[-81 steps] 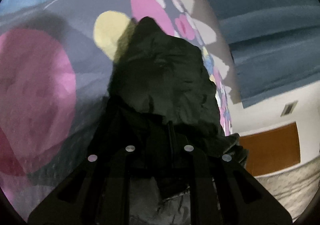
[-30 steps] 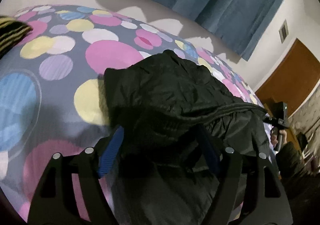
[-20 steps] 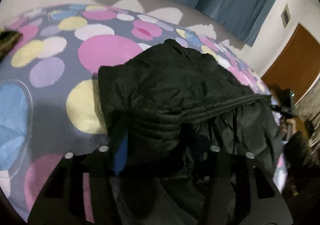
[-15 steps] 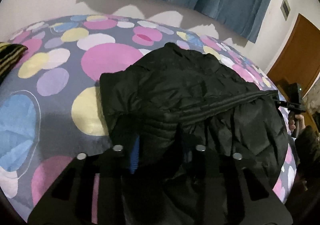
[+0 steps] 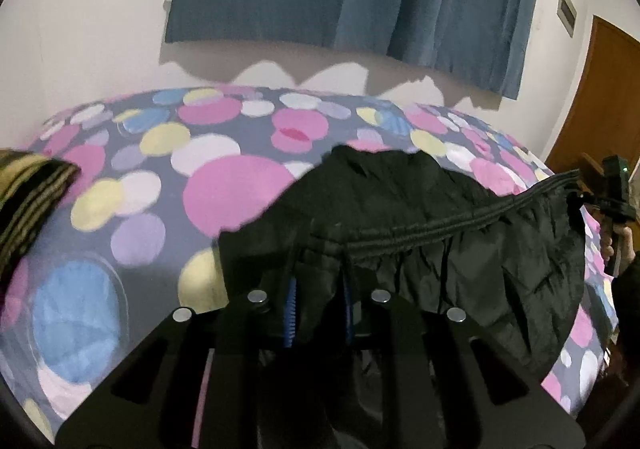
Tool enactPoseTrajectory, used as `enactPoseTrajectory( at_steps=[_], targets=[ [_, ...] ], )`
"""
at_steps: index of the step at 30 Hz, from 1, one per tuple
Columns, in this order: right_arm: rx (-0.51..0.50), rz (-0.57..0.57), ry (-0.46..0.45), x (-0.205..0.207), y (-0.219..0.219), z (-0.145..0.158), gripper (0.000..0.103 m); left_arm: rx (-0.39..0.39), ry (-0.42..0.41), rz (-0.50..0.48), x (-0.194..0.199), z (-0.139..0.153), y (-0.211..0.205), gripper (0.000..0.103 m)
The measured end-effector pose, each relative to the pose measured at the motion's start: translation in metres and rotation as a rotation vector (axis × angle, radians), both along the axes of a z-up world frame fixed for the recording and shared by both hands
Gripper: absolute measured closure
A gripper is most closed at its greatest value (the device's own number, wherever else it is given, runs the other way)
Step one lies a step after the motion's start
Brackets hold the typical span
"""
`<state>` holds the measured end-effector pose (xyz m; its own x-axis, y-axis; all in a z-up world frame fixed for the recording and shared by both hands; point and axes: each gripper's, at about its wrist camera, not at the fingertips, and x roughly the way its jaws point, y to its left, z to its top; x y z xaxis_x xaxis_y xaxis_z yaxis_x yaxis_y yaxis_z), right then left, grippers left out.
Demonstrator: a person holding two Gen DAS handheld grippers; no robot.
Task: Fold large clothes
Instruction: 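Press the folded jacket flat with both tools and release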
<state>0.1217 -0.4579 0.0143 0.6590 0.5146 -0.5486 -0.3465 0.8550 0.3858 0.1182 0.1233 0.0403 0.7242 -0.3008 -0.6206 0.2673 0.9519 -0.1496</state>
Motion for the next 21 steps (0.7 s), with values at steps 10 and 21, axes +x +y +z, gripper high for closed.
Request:
enactPoseTrajectory(
  at_steps=[10,21],
  targets=[
    [0.0,-0.079,0.055,0.099,0.005,0.0,0.092,0.072,0.009,0.113,0.103,0.012,-0.015,0.087],
    [-0.03,-0.144,0.291,0.176,0.009,-0.085,0.092,0.122,0.191,0.227,0.193,-0.062,-0.018,0.087]
  ],
)
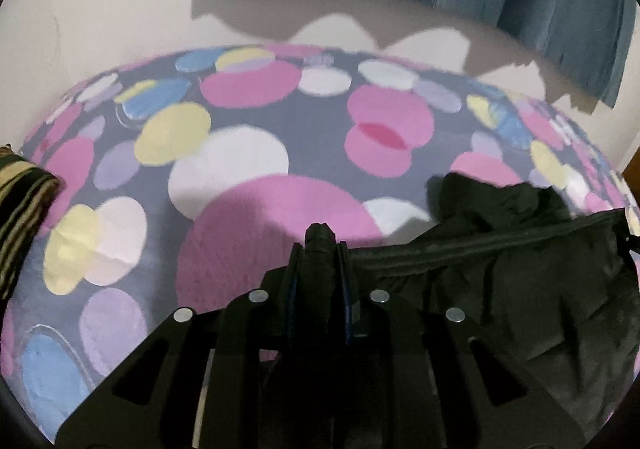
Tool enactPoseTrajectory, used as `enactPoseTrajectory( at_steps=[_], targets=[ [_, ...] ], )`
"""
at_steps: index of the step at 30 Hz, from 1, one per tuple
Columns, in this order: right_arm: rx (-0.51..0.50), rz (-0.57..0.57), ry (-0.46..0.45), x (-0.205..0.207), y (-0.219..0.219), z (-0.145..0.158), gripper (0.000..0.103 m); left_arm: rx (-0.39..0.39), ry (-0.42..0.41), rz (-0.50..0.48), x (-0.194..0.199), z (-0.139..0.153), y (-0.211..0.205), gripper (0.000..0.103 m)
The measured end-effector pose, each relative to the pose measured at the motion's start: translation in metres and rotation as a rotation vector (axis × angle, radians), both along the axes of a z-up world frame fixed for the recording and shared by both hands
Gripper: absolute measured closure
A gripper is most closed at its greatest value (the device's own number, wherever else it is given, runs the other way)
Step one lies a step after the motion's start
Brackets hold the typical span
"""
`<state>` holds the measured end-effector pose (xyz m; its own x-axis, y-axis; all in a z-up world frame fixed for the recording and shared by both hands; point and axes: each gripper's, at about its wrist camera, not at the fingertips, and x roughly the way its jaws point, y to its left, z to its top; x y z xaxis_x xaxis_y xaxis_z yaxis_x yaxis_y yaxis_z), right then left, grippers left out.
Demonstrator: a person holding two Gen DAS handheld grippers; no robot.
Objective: Fold large clothes
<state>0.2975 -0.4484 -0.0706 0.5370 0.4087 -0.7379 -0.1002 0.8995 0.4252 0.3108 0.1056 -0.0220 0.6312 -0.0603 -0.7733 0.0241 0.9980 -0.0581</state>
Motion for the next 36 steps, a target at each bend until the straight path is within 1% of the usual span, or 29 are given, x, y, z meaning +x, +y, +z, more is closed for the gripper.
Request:
enactPoseTrajectory(
  at_steps=[4,9,14,18,19,20,21,22,23,25,26,28,29,30,31,33,34,36],
  targets=[
    [0.015,0.002,0.061,0.009,-0.001,-0.017,0.092,0.005,0.044,-0.008,0.007,-0.015,0.0,0.087],
    [0.037,0.002,0.117,0.012,0.0,-0.031,0.09,0.012,0.097,-0.014,0.015,-0.029,-0.001,0.086],
    [0.065,-0.016,0.133,0.012,-0.005,-0.037,0.089,0.019,0.156,-0.02,0.021,-0.044,-0.002,0.081],
    [0.07,-0.022,0.142,0.014,-0.006,-0.036,0.086,0.0,0.165,-0.01,0.021,-0.044,0.002,0.077],
    [0.072,-0.023,0.141,0.014,-0.006,-0.036,0.083,-0.008,0.164,-0.009,0.021,-0.043,0.003,0.076],
    [0.076,-0.022,0.138,0.014,-0.006,-0.035,0.081,-0.016,0.16,-0.007,0.02,-0.042,0.005,0.073],
    [0.079,-0.032,0.138,0.012,-0.008,-0.034,0.077,-0.02,0.156,-0.001,0.019,-0.04,0.006,0.072],
    [0.083,-0.04,0.136,0.011,-0.009,-0.033,0.071,-0.025,0.15,0.008,0.017,-0.037,0.008,0.064],
    [0.09,-0.058,0.133,0.008,-0.012,-0.031,0.068,-0.035,0.14,0.023,0.013,-0.034,0.012,0.053],
    [0.101,-0.086,0.117,0.001,-0.017,-0.024,0.059,-0.057,0.114,0.055,0.004,-0.025,0.019,0.042],
    [0.107,-0.099,0.101,-0.005,-0.019,-0.018,0.057,-0.078,0.096,0.062,-0.004,-0.019,0.023,0.04],
    [0.109,-0.117,0.071,-0.021,-0.022,-0.007,0.048,-0.105,0.07,0.07,-0.018,-0.008,0.029,0.037],
    [0.115,-0.122,0.056,-0.028,-0.024,-0.001,0.046,-0.128,0.045,0.08,-0.03,0.0,0.033,0.035],
    [0.128,-0.126,0.036,-0.04,-0.025,0.006,0.04,-0.154,0.022,0.088,-0.041,0.006,0.036,0.034],
    [0.137,-0.128,0.024,-0.047,-0.026,0.011,0.037,-0.181,0.0,0.095,-0.053,0.012,0.039,0.032],
    [0.185,-0.129,-0.015,-0.076,-0.031,0.024,0.034,-0.25,-0.047,0.122,-0.086,0.022,0.047,0.029],
    [0.202,-0.127,-0.021,-0.084,-0.031,0.026,0.031,-0.277,-0.061,0.131,-0.098,0.024,0.049,0.028],
    [0.238,-0.133,-0.042,-0.112,-0.034,0.032,0.028,-0.356,-0.082,0.17,-0.132,0.024,0.058,0.026]
  ],
)
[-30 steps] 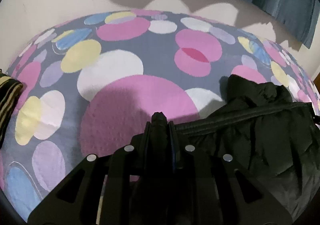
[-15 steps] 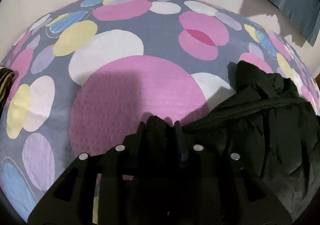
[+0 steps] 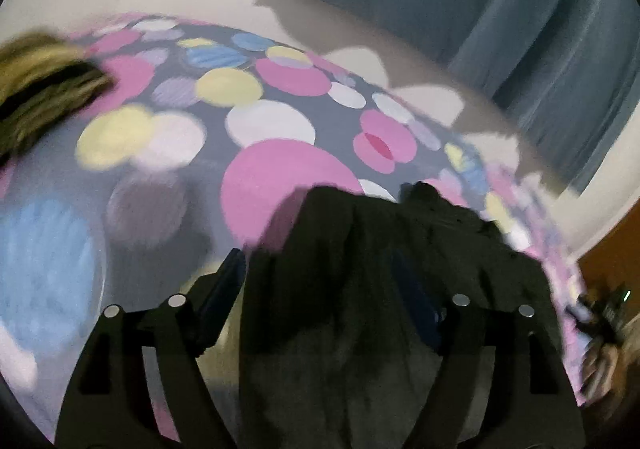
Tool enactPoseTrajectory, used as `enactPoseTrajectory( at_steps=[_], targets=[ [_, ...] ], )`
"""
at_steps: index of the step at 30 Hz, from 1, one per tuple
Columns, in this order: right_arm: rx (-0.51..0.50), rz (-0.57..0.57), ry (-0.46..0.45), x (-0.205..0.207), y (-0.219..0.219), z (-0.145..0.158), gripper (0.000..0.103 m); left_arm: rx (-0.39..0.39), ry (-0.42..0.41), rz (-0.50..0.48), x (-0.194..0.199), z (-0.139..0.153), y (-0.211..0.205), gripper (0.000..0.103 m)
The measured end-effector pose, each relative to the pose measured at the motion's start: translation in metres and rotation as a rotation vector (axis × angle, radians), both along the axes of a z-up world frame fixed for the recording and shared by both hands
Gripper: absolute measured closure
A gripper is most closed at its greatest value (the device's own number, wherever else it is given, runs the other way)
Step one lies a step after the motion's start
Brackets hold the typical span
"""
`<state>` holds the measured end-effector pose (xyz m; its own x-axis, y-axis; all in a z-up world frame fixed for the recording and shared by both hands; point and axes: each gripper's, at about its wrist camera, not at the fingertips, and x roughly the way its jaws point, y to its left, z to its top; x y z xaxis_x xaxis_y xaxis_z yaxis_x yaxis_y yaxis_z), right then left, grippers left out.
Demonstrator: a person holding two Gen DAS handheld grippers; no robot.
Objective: Fold large clothes
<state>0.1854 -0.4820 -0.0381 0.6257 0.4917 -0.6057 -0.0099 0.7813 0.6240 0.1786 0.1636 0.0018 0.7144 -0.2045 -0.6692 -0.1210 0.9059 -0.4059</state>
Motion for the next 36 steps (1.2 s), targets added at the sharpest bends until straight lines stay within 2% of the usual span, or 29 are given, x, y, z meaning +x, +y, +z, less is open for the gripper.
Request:
enactPoseTrajectory(
  at_steps=[2,5,8,13,16,23,30,36],
  targets=[
    [0.026,-0.005,-0.012,-0.034,-0.001,0.001,0.027,-0.084,-0.009,0.049,-0.036,-0.006,0.007,0.026],
    [0.066,-0.032,0.014,-0.068,-0.002,-0.009,0.025,-0.161,-0.011,0.134,-0.086,-0.016,0.012,0.025],
    [0.13,-0.067,0.067,-0.102,-0.004,-0.028,0.025,-0.253,0.004,0.153,-0.124,-0.033,0.008,0.024],
    [0.248,-0.061,0.116,-0.125,0.006,-0.053,0.025,-0.397,0.071,0.136,-0.145,-0.067,-0.003,0.024],
    [0.247,-0.07,0.124,-0.119,0.015,-0.062,0.025,-0.413,0.079,0.145,-0.138,-0.078,-0.008,0.024],
    [0.245,-0.129,0.1,-0.11,0.025,-0.075,0.025,-0.437,0.057,0.181,-0.125,-0.082,-0.007,0.024],
    [0.184,-0.163,0.061,-0.097,0.036,-0.074,0.023,-0.387,0.043,0.19,-0.108,-0.083,-0.009,0.024],
    [0.171,-0.186,0.048,-0.088,0.035,-0.075,0.023,-0.388,0.044,0.22,-0.093,-0.085,-0.008,0.024]
  ],
)
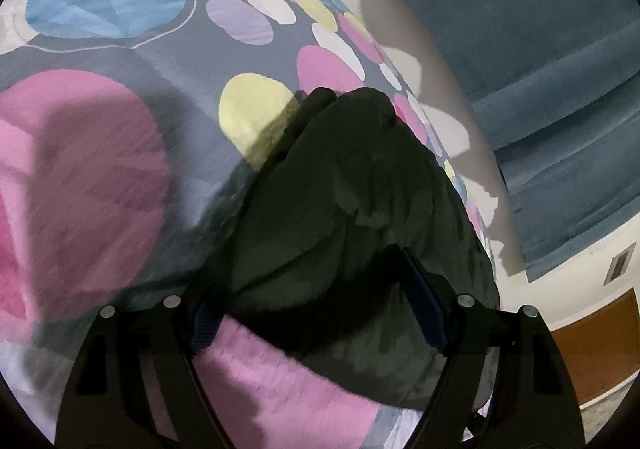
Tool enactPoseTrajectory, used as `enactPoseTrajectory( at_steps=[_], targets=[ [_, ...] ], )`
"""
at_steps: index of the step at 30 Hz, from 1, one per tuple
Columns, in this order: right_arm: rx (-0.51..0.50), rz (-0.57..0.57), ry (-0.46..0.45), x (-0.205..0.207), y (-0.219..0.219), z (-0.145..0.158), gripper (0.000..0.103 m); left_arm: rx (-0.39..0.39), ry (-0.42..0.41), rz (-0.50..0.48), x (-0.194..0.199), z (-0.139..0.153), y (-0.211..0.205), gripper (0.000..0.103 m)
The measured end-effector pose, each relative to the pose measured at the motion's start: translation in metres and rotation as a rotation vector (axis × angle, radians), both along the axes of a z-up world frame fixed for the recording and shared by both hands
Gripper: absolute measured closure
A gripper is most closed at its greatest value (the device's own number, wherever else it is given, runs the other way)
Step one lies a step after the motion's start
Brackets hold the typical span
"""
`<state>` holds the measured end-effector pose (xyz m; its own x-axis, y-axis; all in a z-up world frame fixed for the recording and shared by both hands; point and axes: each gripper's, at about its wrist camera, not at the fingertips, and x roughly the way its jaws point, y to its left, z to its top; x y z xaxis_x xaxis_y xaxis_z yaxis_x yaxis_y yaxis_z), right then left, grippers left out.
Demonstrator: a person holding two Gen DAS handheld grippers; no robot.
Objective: Fold large clothes
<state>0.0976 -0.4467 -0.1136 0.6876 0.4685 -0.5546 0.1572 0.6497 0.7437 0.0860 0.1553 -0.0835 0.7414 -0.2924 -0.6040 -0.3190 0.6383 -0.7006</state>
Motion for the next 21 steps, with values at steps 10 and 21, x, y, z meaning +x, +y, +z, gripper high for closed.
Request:
enactPoseTrajectory(
  at_steps=[10,21],
  targets=[
    [-0.066,-0.003,-0.032,0.016,0.008,0.004,0.027,0.015,-0.011,0.032,0.015,-0.001,0.0,0.026],
    [-0.12,-0.022,-0.033,0.014,0.008,-0.003,0.053,0.073,-0.033,0.018,0.013,-0.005,-0.001,0.059]
  ],
)
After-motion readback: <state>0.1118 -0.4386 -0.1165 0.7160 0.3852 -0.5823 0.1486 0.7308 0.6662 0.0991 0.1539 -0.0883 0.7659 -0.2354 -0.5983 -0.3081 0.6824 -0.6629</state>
